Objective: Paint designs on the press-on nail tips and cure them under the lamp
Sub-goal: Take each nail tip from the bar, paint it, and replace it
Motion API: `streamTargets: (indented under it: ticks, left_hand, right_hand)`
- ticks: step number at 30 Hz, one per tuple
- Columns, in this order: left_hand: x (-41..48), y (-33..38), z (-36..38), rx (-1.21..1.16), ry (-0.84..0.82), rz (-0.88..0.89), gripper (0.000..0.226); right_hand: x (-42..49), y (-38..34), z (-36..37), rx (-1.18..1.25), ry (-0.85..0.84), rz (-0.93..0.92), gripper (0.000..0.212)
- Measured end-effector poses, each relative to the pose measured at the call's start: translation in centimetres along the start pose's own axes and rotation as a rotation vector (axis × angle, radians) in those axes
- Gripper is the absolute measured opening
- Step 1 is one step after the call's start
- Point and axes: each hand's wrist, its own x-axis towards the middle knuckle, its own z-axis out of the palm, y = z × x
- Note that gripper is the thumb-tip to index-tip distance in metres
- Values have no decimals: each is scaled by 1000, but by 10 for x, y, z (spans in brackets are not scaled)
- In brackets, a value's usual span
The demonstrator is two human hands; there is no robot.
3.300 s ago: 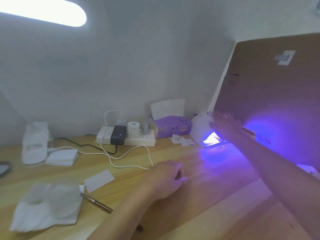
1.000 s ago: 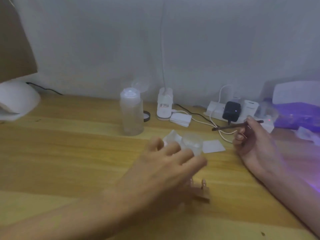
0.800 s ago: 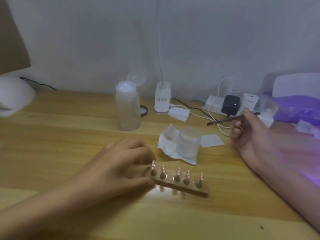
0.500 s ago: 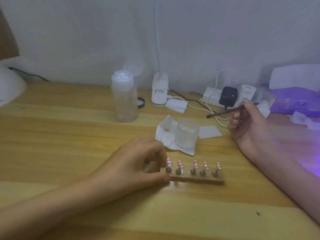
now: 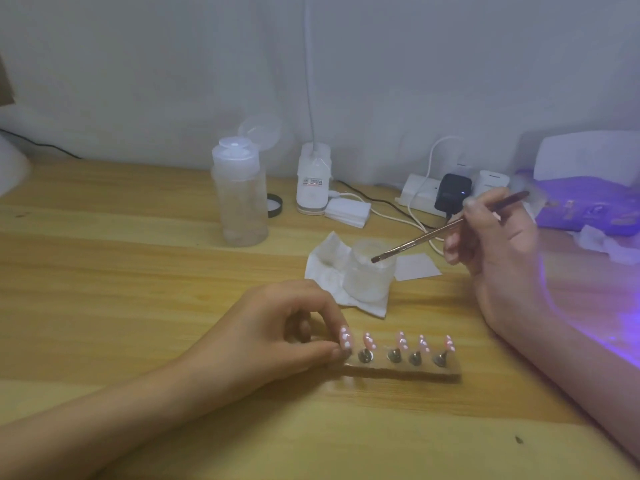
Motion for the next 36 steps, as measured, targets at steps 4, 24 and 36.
streamTargets:
  ticks: [4,24,36]
  left_hand:
    - [-1,0,1,36,-2,87,12]
    - [57,28,-17,-276,329,128,6]
    - [57,-7,-5,-136,379,92,14]
  right_hand:
    - [0,-12,6,-165,-66,-124,18]
    - [-1,-10,20,-272,-162,-8,20]
    - [5,6,3,62,121,180,21]
